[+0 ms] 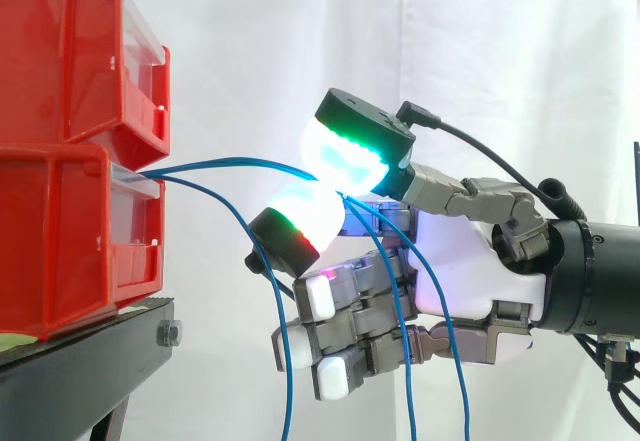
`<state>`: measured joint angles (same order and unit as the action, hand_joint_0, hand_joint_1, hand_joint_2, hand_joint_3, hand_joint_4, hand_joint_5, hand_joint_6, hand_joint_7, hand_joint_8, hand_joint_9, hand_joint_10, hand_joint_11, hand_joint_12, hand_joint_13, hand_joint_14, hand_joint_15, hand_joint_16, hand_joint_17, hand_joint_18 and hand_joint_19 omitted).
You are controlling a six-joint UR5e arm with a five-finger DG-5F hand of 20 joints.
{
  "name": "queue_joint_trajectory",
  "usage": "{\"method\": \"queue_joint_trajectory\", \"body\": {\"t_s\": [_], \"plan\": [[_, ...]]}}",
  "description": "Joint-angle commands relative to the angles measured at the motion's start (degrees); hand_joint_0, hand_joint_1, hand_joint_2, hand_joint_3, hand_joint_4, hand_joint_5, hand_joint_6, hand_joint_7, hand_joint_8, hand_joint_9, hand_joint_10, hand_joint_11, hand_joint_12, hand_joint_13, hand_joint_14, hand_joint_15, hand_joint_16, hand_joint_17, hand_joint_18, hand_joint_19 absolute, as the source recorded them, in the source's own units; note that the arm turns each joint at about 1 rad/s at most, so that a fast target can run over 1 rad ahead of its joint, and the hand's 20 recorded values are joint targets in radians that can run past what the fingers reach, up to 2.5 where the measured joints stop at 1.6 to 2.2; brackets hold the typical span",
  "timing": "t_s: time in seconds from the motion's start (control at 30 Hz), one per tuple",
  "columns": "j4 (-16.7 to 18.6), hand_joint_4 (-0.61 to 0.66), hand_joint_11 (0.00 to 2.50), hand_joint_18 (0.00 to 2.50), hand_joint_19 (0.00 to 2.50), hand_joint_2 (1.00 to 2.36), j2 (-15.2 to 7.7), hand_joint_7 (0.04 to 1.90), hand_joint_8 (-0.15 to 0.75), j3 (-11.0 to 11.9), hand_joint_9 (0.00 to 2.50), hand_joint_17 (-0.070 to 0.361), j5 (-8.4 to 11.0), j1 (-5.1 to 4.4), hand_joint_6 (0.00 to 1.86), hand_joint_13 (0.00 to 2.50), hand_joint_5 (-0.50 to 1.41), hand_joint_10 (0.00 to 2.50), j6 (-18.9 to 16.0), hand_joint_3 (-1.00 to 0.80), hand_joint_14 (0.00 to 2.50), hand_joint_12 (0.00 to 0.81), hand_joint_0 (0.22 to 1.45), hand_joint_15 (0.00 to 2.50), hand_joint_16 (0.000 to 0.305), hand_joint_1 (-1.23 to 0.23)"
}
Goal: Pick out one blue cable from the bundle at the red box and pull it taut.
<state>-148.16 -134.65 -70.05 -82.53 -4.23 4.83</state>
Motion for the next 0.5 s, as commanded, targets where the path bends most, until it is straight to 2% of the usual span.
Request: {"method": "queue_joint_trajectory", "body": {"t_s": [0.0, 0.17, 0.23, 0.3, 0.47], "plan": [[-0.02, 0.01, 0.72, 0.79, 0.56, 1.02, 0.0, 1.06, 0.276, 0.0, 0.96, 0.099, 0.0, 0.01, 0.92, 0.83, -0.17, 0.03, 0.0, -0.27, 0.02, 0.334, 0.6, 0.51, 0.044, -0.76], [-0.02, 0.02, 0.73, 0.78, 0.55, 1.01, 0.0, 1.03, 0.268, 0.0, 0.94, 0.097, 0.0, 0.1, 0.93, 0.82, -0.17, 0.03, 0.0, -0.42, 0.02, 0.327, 0.63, 0.51, 0.043, -0.78], [-0.11, 0.03, 0.72, 0.79, 0.55, 1.0, 0.0, 0.99, 0.265, 0.0, 0.95, 0.097, 0.0, 0.1, 0.93, 0.82, -0.17, 0.03, 0.0, -0.5, 0.02, 0.327, 0.6, 0.51, 0.043, -0.74], [-0.11, 0.03, 0.71, 0.8, 0.56, 1.0, 0.0, 0.97, 0.278, 0.0, 0.97, 0.102, 0.0, 0.19, 0.92, 0.83, -0.17, 0.02, 0.0, -0.5, 0.02, 0.336, 0.54, 0.51, 0.045, -0.62], [-0.2, 0.04, 0.7, 0.79, 0.57, 1.0, 0.0, 1.0, 0.281, 0.0, 1.02, 0.102, 0.0, 0.1, 0.9, 0.83, -0.15, 0.02, 0.0, -0.5, 0.02, 0.34, 0.54, 0.51, 0.045, -0.43]]}}
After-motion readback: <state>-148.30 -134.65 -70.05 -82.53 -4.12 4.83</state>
